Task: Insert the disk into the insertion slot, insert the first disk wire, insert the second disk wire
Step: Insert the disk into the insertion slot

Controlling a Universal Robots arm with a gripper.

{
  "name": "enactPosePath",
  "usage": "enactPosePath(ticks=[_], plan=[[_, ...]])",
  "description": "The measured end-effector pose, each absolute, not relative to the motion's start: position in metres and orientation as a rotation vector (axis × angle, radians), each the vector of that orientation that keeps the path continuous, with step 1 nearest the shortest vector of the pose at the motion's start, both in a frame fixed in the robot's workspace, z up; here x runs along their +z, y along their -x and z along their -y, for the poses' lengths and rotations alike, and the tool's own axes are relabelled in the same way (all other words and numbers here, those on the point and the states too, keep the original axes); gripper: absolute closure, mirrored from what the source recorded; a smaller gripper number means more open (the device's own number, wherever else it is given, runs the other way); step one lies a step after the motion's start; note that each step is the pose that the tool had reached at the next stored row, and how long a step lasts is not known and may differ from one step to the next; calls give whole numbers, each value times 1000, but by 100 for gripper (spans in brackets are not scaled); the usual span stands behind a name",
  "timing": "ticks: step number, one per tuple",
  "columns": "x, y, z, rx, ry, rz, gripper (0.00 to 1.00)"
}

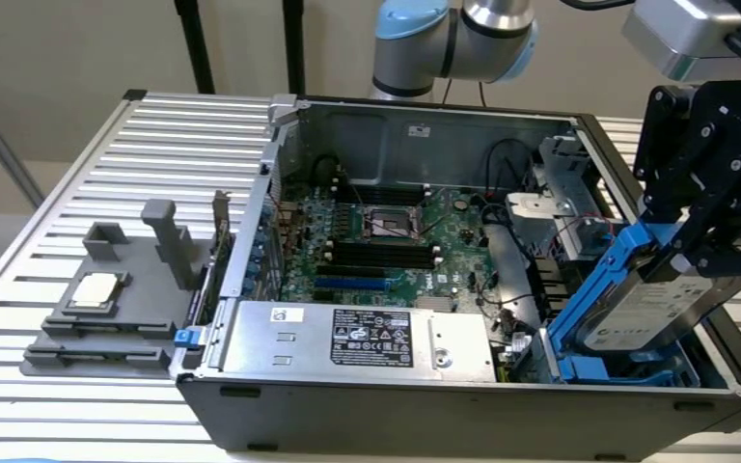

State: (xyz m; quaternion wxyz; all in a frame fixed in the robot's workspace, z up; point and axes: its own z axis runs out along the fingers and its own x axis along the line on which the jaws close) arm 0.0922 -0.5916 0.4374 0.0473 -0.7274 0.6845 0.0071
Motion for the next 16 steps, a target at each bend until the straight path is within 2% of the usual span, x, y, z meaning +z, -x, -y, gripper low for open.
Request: enactPosePath(ticks=[16], plan=[[444, -91, 590, -1, 2209, -2077, 68]])
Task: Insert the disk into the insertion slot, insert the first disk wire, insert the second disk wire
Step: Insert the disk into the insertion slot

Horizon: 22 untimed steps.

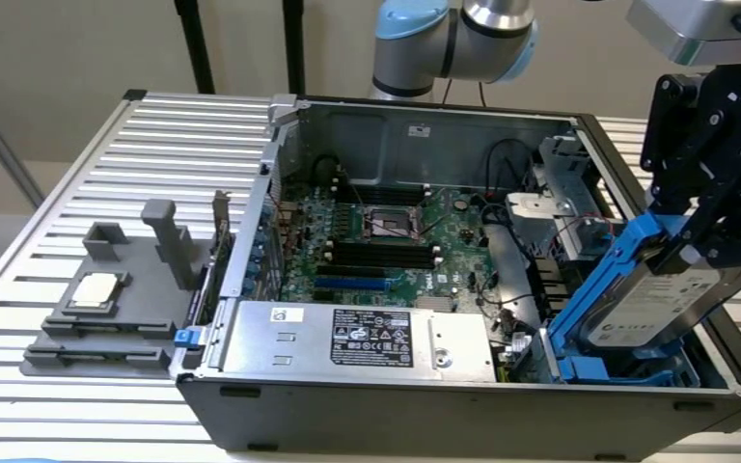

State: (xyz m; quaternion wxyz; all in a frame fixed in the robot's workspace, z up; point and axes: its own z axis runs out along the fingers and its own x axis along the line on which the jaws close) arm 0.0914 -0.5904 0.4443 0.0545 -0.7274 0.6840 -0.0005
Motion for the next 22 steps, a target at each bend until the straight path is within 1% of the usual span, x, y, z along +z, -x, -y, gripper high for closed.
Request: enactPosePath(ticks=[9, 22], plan=[[444, -89, 590, -31, 2197, -2063, 68], [443, -86, 590, -33, 2198, -2060, 68]])
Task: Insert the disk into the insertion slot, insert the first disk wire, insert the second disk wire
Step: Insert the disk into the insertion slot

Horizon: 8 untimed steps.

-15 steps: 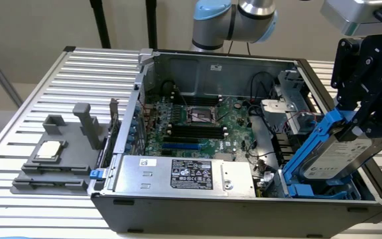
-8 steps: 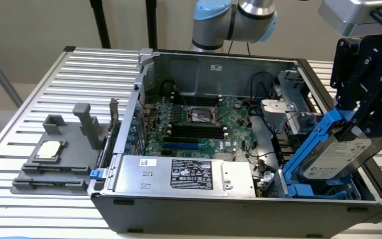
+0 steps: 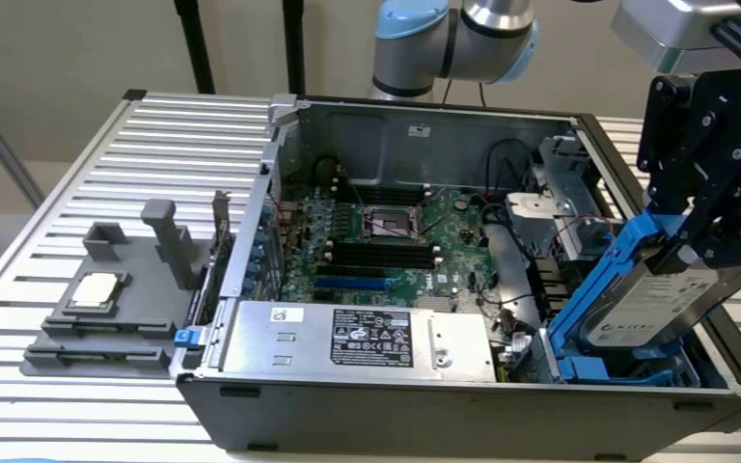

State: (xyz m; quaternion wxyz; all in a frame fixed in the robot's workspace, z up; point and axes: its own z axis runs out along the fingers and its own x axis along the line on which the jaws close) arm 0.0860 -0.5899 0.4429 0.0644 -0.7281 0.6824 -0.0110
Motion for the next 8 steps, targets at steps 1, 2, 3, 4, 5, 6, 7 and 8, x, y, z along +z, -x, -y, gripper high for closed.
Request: enactPosePath(ticks=[1, 2, 3, 4, 5, 6, 7, 8], plan=[[443, -86, 590, -33, 2198, -2060, 68], [442, -86, 590, -33, 2198, -2060, 68], [442, -86, 590, -33, 2199, -2059, 68], [442, -86, 590, -33, 2199, -2059, 68], [442, -86, 590, -33, 2199, -2059, 68], [441, -86, 590, -33, 2199, -2059, 68], [441, -86, 590, -33, 2199, -2058, 68], [441, -85, 590, -33, 2200, -2058, 68]])
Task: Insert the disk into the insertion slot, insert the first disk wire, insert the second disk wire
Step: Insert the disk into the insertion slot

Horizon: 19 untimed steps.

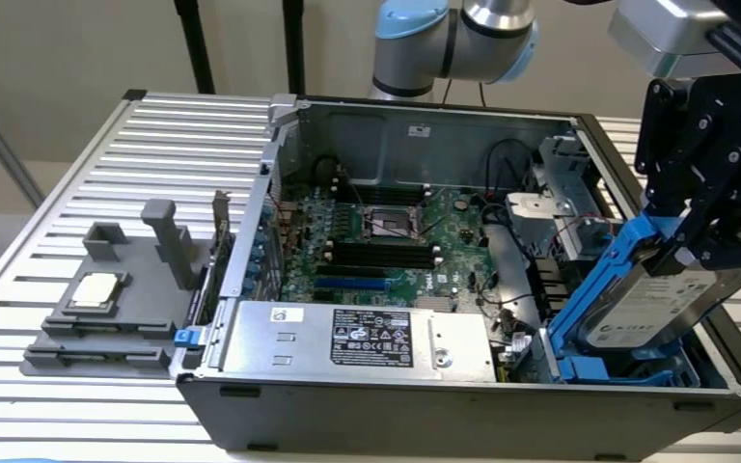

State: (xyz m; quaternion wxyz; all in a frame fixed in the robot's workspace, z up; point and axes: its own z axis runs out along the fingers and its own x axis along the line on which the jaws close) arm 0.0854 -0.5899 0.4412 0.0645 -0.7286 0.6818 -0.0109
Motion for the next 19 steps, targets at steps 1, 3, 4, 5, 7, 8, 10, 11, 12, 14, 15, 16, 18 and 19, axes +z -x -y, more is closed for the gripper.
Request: enactPosePath(ticks=[1, 3, 4, 5, 7, 8, 10, 11, 12, 14, 15, 16, 18, 19], plan=[[441, -85, 590, -33, 2200, -2058, 68], [440, -85, 590, -33, 2200, -2057, 68], [440, -84, 590, -32, 2201, -2056, 68], [440, -84, 590, -32, 2201, -2056, 68], [440, -84, 590, -30, 2202, -2053, 68], [439, -84, 590, -30, 2202, -2053, 68], [439, -84, 590, -29, 2203, -2051, 68], [439, -83, 590, -28, 2203, -2050, 68], [439, -83, 590, -27, 2204, -2048, 67], [439, -83, 590, -27, 2204, -2047, 67], [439, -83, 590, -27, 2205, -2047, 60], [439, -83, 590, -26, 2205, -2046, 60], [439, -83, 590, -26, 2205, -2045, 60], [439, -83, 590, -26, 2206, -2045, 60]])
